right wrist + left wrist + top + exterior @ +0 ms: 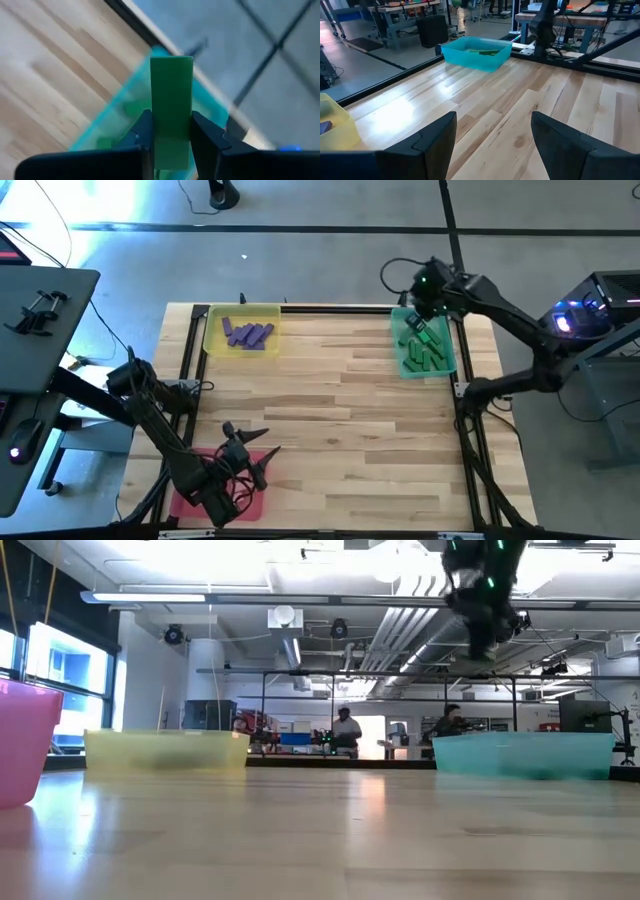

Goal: Sort blocks
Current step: Put the green wooden block into the green bin

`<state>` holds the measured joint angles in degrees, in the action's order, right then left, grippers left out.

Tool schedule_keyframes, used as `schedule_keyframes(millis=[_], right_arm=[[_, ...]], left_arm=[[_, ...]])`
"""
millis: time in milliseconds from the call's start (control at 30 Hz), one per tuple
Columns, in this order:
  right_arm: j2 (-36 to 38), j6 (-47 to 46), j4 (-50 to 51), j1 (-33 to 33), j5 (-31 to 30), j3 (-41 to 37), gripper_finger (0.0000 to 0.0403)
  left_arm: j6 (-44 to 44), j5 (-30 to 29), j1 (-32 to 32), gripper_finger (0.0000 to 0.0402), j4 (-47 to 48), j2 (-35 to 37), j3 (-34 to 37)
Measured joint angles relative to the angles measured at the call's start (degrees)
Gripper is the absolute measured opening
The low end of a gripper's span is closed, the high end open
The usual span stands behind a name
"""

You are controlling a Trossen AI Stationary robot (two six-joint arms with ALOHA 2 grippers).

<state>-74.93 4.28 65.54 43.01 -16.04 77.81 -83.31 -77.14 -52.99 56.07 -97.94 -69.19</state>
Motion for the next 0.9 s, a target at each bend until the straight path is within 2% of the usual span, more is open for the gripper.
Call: schedule_keyframes(millis=[167, 267, 400, 667, 900], right_arm=[[1.47, -6.69, -2.72, 5.70, 2.96, -12.64, 0.0063], [1.07, -7.30, -6.17, 6.61, 6.23, -19.19, 0.0063], [1.02, -7.02, -11.56, 7.30, 7.11, -26.50, 0.0063], [1.02, -8.82, -21.81, 9.55, 9.07, -35.93, 0.0063], [1.02, -9.46, -27.08, 10.58, 10.10, -40.28, 0.0063]], left_arm=[[0.24, 0.00, 0.02, 0.0243, -0.14, -0.34, 0.00], [0.98, 0.00, 0.02, 0.0243, -0.16, -0.34, 0.00], [1.43, 0.00, 0.11, 0.0243, -0.13, -0.34, 0.00], [1.97, -0.02, 0.10, 0.0243, -0.13, -0.34, 0.00], [1.95, -0.04, 0.09, 0.0243, -0.21, -0.34, 0.00]])
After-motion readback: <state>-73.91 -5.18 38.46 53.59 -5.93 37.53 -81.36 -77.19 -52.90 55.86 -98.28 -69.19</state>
